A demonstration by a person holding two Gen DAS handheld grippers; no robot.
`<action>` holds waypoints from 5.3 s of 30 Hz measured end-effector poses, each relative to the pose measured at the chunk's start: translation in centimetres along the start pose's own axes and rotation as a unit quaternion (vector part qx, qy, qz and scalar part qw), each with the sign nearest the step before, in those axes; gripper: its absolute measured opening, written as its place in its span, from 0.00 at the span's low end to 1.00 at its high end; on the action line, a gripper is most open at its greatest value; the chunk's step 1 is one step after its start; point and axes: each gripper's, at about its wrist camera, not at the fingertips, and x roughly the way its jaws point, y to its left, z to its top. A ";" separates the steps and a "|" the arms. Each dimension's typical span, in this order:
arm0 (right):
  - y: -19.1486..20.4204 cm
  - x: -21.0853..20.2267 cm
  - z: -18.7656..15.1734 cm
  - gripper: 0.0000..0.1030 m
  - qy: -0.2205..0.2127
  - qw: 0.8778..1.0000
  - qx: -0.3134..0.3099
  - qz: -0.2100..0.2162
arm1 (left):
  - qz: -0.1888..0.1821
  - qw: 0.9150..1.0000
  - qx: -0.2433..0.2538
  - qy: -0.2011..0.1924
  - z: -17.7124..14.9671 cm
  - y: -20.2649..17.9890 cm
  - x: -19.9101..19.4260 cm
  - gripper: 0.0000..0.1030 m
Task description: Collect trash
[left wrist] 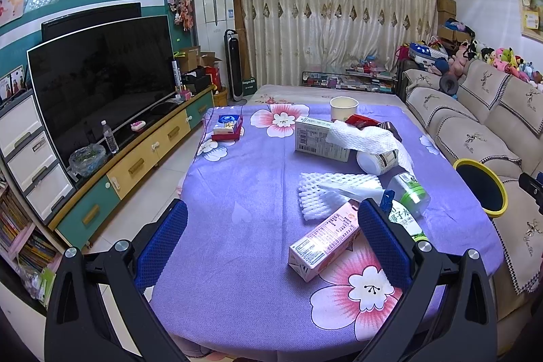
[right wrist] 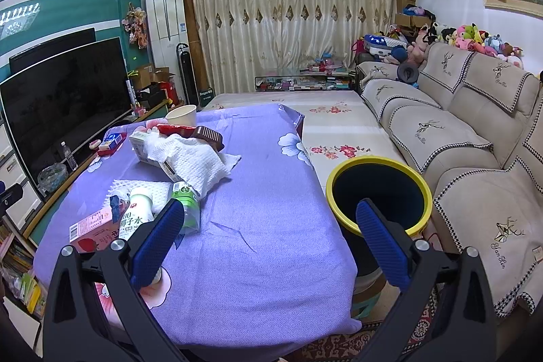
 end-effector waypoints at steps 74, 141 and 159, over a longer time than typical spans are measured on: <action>6.2 5.3 -1.8 0.48 0.065 0.974 -0.024 0.216 | -0.035 0.999 -0.005 0.036 0.3 0.1 4.7 0.96; -14.9 18.3 0.4 0.52 0.126 0.982 0.112 -0.084 | -0.228 0.950 0.172 0.126 -3.1 -4.9 15.3 0.83; -14.1 15.9 -0.1 0.52 0.109 0.986 0.123 -0.036 | -0.231 0.955 0.153 0.107 -3.3 -3.6 11.8 0.38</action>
